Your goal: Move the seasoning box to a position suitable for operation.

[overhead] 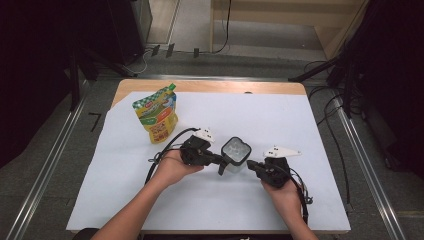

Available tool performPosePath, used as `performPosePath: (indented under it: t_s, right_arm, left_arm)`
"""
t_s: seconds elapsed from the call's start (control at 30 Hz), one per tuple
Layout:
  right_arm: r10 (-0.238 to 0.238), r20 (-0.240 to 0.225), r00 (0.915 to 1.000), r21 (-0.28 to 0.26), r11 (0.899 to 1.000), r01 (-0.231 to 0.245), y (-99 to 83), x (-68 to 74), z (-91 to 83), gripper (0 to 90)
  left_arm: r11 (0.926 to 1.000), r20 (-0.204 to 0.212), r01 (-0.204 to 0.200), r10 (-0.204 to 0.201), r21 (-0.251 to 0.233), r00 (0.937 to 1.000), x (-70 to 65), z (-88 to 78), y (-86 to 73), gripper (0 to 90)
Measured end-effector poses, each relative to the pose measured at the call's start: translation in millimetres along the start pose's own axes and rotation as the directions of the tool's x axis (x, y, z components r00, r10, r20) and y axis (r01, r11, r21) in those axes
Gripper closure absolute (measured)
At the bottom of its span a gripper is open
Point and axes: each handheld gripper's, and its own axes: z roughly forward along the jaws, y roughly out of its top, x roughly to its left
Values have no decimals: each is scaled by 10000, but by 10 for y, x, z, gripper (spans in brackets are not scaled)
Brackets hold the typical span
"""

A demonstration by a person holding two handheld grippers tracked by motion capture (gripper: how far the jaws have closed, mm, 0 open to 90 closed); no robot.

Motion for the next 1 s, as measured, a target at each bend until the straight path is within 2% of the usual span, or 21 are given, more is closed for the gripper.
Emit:
performPosePath:
  t_s: [0.17, 0.23, 0.33, 0.4, 0.47, 0.57, 0.67, 0.77, 0.9, 1.0]
  right_arm:
    - [21, 209, 9998, -112, 9999, -18, 72, 1, 42, 900]
    - [53, 265, 9996, -236, 9997, -47, 107, -10, 65, 900]
    - [150, 280, 9995, -316, 9994, -141, 164, -40, 107, 900]
    - [99, 230, 9997, -326, 9994, -91, 189, -61, 133, 900]
    - [115, 177, 9998, -342, 9994, -109, 192, -73, 119, 900]
    - [55, 155, 9999, -384, 9992, -49, 194, -53, 12, 900]
    - [66, -68, 10000, -499, 9987, -69, 188, 18, -141, 900]
    - [-213, -257, 9994, -372, 9991, 204, 136, 167, -236, 900]
    - [-324, -591, 9977, -326, 9990, 306, 69, 340, -278, 900]
    - [-509, -820, 9953, -238, 9985, 491, 5, 502, -247, 900]
  left_arm:
    - [9998, 132, -48, 45, 183, 9999, -112, 44, -48, 900]
    - [9998, 145, 57, -59, 181, 9999, -174, 88, -63, 900]
    - [9999, 235, 7, -10, 146, 9997, -241, 118, -68, 900]
    - [9999, 384, -4, -1, 117, 9993, -251, 92, -63, 900]
    - [10000, 352, 19, -20, 36, 9994, -237, 34, -55, 900]
    - [9996, 451, 138, -127, -250, 9989, -183, -89, -45, 879]
    - [9988, 363, 190, -173, -458, 9992, -124, -194, -26, 849]
    - [9983, 149, 296, -289, -499, 9995, -36, -268, -11, 741]
    - [9973, 41, 390, -388, -616, 9992, 79, -305, 8, 613]
    - [9960, -18, 529, -532, -714, 9986, 148, -330, 5, 558]
